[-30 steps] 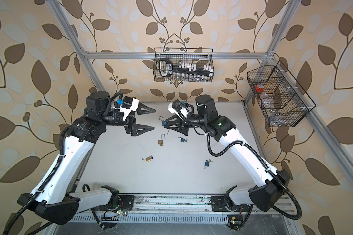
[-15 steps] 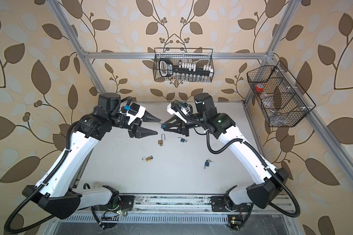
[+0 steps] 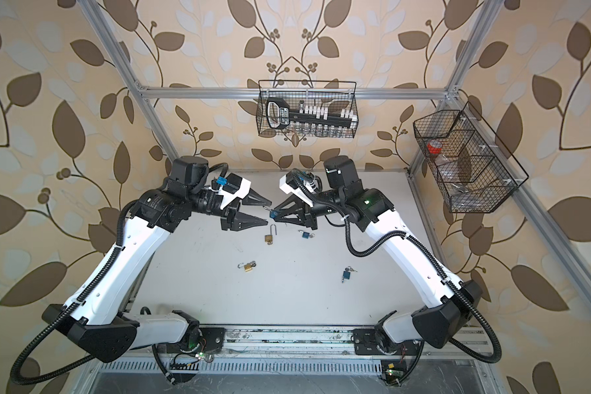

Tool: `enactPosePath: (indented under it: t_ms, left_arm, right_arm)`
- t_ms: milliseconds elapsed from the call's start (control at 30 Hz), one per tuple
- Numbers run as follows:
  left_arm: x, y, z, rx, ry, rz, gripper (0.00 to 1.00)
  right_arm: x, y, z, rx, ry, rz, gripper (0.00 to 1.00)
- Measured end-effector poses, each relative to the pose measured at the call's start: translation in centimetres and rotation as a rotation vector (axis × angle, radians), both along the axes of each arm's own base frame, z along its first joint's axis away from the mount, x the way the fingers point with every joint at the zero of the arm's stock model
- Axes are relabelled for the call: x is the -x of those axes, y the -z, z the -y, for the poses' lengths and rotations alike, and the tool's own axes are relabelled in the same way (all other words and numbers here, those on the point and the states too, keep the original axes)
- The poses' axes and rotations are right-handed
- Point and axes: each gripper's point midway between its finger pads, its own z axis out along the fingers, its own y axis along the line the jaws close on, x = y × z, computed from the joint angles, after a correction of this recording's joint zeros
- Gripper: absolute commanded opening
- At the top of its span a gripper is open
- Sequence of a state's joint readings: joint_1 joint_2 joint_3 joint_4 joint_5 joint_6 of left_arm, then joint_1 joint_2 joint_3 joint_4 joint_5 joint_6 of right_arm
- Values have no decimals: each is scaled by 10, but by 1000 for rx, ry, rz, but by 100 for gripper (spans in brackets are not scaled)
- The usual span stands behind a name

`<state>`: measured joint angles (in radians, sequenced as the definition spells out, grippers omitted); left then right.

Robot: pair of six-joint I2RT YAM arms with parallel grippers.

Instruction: Lock with the key

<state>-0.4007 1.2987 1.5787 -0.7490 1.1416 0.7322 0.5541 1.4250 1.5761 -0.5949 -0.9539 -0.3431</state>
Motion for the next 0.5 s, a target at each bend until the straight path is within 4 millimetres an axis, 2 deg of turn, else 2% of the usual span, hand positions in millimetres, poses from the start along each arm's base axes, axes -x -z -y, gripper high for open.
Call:
enactPosePath:
  t_ms: [233,500]
  left_arm:
    - [-3,2,-1,-12,-17,0,41]
    - [-6,5,-1,-27,-40,2,38]
  right_arm:
    - [5,-7,3,-12,-1,23,0]
    - [12,-24,8,-41,5,76,0]
